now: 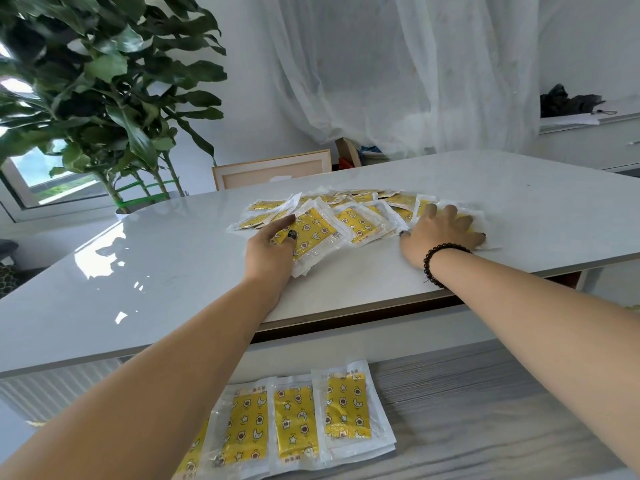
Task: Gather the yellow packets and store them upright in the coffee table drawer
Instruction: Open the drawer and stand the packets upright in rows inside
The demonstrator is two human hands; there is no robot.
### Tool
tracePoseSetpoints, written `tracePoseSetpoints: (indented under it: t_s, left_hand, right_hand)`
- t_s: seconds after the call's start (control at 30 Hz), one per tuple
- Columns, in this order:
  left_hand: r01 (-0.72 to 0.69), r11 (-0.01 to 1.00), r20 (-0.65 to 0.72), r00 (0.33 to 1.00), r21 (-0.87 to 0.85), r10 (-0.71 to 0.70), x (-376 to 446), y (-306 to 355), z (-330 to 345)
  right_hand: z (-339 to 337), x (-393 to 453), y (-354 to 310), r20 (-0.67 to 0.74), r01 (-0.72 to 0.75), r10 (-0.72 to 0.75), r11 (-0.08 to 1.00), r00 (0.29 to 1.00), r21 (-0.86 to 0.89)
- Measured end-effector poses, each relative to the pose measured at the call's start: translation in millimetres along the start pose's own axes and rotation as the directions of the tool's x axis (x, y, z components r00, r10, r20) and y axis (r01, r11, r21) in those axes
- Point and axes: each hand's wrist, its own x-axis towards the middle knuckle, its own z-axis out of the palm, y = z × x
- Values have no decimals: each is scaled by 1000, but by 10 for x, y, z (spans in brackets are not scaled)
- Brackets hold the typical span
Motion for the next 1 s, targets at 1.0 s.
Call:
tracePoseSetpoints:
  t_s: [1.0]
  left_hand:
    - [143, 971, 242, 966, -192, -95, 47, 13, -50]
  right_hand:
    - [19, -551, -405, -612, 807, -537, 273, 580, 524]
